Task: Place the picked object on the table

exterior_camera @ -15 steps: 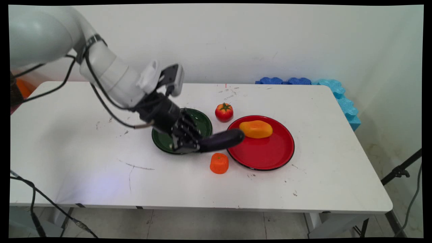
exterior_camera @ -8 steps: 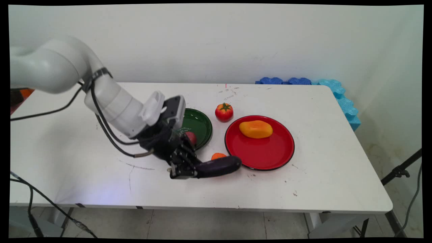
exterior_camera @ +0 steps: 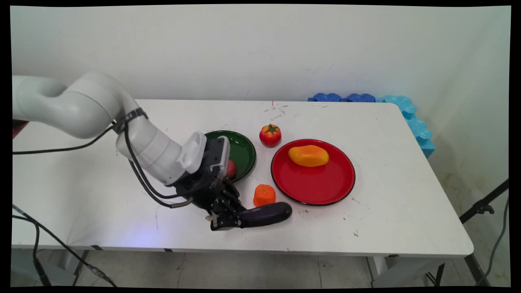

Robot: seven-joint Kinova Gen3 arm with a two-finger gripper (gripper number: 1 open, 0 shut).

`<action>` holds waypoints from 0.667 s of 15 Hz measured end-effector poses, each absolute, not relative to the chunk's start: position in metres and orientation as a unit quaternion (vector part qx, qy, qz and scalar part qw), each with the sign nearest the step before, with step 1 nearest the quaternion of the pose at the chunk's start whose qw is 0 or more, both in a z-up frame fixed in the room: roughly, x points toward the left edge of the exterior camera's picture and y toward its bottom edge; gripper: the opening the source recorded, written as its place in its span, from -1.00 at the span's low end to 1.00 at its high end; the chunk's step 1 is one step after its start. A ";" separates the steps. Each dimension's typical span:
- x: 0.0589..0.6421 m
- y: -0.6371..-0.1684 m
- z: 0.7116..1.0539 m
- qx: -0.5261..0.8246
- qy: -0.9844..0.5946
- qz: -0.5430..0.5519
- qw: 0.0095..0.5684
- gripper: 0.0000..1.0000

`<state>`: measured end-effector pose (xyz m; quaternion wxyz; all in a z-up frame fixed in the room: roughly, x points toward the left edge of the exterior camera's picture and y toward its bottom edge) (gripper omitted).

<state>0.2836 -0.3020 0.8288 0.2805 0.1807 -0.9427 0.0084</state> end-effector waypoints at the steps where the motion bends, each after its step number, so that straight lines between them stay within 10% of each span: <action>1: 0.282 -0.302 0.825 0.182 -0.943 0.009 0.280 -1.00; 10: 0.275 -0.303 0.807 0.189 -0.942 0.011 0.277 -1.00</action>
